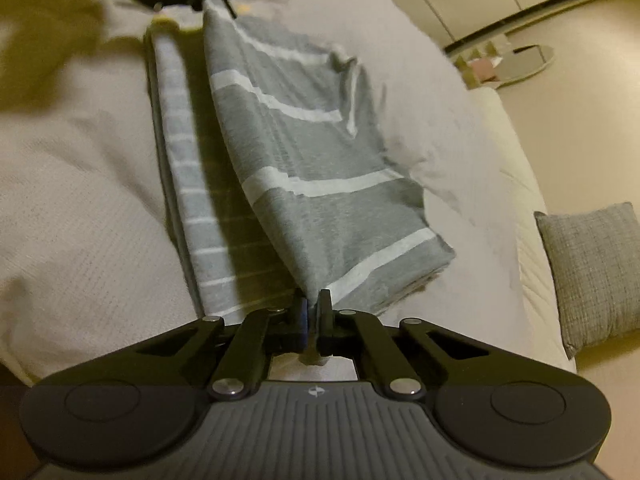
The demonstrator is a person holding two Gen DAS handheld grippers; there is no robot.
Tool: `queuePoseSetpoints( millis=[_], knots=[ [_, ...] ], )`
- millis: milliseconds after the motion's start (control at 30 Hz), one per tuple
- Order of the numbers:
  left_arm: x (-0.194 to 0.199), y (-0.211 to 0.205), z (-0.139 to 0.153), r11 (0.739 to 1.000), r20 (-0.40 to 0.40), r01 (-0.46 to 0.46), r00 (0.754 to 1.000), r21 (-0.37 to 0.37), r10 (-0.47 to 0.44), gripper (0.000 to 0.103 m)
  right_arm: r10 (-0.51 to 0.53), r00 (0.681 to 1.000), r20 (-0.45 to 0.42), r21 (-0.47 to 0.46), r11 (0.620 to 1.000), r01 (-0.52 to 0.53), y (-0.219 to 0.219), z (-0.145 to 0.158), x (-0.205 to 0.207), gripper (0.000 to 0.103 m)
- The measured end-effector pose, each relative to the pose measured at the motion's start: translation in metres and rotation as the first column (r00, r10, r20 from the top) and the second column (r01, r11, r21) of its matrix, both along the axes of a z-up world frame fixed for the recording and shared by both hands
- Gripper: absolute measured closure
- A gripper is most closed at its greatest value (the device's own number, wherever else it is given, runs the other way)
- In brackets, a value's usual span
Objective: Fold clothes
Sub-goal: 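Lift the edge and fold the T-shirt over once more with both grippers, then lower the fold onto the stack and open both grippers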
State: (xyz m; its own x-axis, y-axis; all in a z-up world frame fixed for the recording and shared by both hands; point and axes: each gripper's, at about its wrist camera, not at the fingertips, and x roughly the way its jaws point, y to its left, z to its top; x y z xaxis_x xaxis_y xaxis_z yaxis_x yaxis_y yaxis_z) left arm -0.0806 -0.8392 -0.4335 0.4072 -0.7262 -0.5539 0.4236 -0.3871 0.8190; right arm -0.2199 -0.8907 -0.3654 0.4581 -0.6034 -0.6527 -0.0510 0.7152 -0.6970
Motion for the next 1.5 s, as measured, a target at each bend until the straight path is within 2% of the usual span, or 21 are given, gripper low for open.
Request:
queuePoseSetpoints(
  millis=[133,300,500,667,800,900,1033,1100,1233,1400,1500],
  knots=[
    [-0.001,0.008,-0.013,0.999,0.010,0.015,1.000,0.033,-0.015,0.096,0.009,0.999,-0.049,-0.003,1.000,-0.009,0.010,-0.022,0.001,0.103],
    [-0.002,0.006,-0.020,1.000,0.017,-0.001,1.000,0.027,0.001,0.092,-0.016,0.994,-0.104,-0.027,1.000,0.013,0.007,-0.038,0.005,0.103],
    [0.005,0.025,-0.019,0.999,0.014,-0.027,1.000,0.035,0.026,0.088,-0.064,0.990,-0.129,-0.026,0.998,0.061,0.003,-0.039,-0.007,0.103],
    [0.012,0.045,-0.003,0.995,-0.045,-0.096,0.994,0.007,0.096,0.083,-0.137,0.983,-0.119,0.005,0.990,0.138,0.002,-0.030,-0.019,0.103],
    [0.015,0.049,0.019,0.980,-0.145,-0.190,0.973,-0.063,0.179,0.083,-0.183,0.982,-0.034,0.052,0.981,0.185,0.012,-0.011,-0.019,0.102],
    [0.012,0.040,0.034,0.965,-0.225,-0.234,0.953,-0.116,0.204,0.082,-0.204,0.977,0.056,0.126,0.972,0.196,0.018,0.003,-0.006,0.097],
    [0.003,0.022,0.041,0.965,-0.304,-0.238,0.933,-0.114,0.194,0.079,-0.255,0.954,0.156,0.239,0.947,0.214,0.015,0.015,0.021,0.096],
    [0.000,0.013,0.038,0.968,-0.319,-0.234,0.928,-0.096,0.192,0.078,-0.294,0.935,0.196,0.294,0.928,0.230,0.009,0.016,0.036,0.096],
    [-0.006,0.014,0.018,0.978,-0.290,-0.204,0.940,-0.053,0.181,0.079,-0.342,0.924,0.168,0.380,0.888,0.260,-0.002,0.000,0.055,0.096],
    [-0.003,0.018,0.013,0.980,-0.285,-0.192,0.943,-0.044,0.172,0.079,-0.363,0.921,0.143,0.360,0.886,0.293,-0.014,-0.009,0.032,0.096],
    [-0.001,0.016,0.013,0.980,-0.287,-0.194,0.942,-0.039,0.175,0.079,-0.391,0.910,0.134,0.351,0.878,0.326,-0.026,-0.011,0.013,0.088]
  ],
)
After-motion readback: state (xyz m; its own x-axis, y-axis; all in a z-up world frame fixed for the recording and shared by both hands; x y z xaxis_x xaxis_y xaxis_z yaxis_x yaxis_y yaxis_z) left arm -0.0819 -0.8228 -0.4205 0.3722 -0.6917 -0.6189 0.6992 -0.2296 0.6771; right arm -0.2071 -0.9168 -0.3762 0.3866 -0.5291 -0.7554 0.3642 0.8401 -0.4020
